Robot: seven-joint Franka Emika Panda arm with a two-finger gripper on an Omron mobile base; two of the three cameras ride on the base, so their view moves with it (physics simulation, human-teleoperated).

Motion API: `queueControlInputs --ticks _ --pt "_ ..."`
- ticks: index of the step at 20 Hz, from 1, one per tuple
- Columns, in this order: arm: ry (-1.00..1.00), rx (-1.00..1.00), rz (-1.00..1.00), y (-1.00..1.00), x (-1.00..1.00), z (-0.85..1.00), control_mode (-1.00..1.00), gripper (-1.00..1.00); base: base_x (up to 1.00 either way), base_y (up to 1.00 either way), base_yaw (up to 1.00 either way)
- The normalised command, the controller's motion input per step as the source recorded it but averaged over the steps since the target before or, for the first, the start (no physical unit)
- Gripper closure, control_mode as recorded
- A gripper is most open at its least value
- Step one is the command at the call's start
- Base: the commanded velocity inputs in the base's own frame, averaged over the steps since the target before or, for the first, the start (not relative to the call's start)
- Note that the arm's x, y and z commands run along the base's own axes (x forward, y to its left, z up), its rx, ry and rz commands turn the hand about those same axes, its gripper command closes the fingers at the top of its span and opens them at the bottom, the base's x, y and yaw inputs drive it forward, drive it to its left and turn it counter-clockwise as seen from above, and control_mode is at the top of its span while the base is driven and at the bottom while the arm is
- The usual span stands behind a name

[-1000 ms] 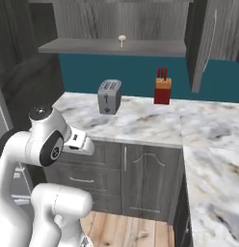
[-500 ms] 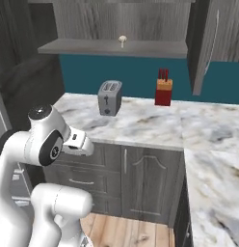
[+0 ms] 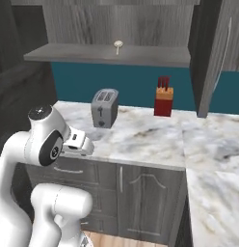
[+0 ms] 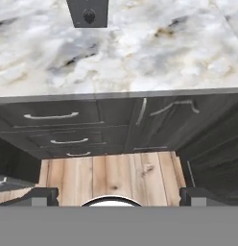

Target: Locate and retrieve the soap dispenser and dish brush from the cabinet. Place them next to the sink.

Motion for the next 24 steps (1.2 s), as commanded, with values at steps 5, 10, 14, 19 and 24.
queueControlInputs --ticks 5,10,14,19,24 --pt "0.0 0.0 0.0 0.0 0.0 0.0 1.0 -1.0 0.55 -0.05 0.02" --pt "0.0 0.0 0.0 0.0 0.0 0.0 1.0 -1.0 0.28 -0.2 0.0" --pt "0.0 0.0 0.0 0.0 0.0 0.0 1.0 -1.0 0.53 -0.41 0.03" --pt "0.0 0.0 0.0 0.0 0.0 0.0 1.0 -1.0 0.57 -0.32 0.02" --pt "0.0 0.0 0.0 0.0 0.0 0.0 1.0 -1.0 0.41 -0.18 0.0"
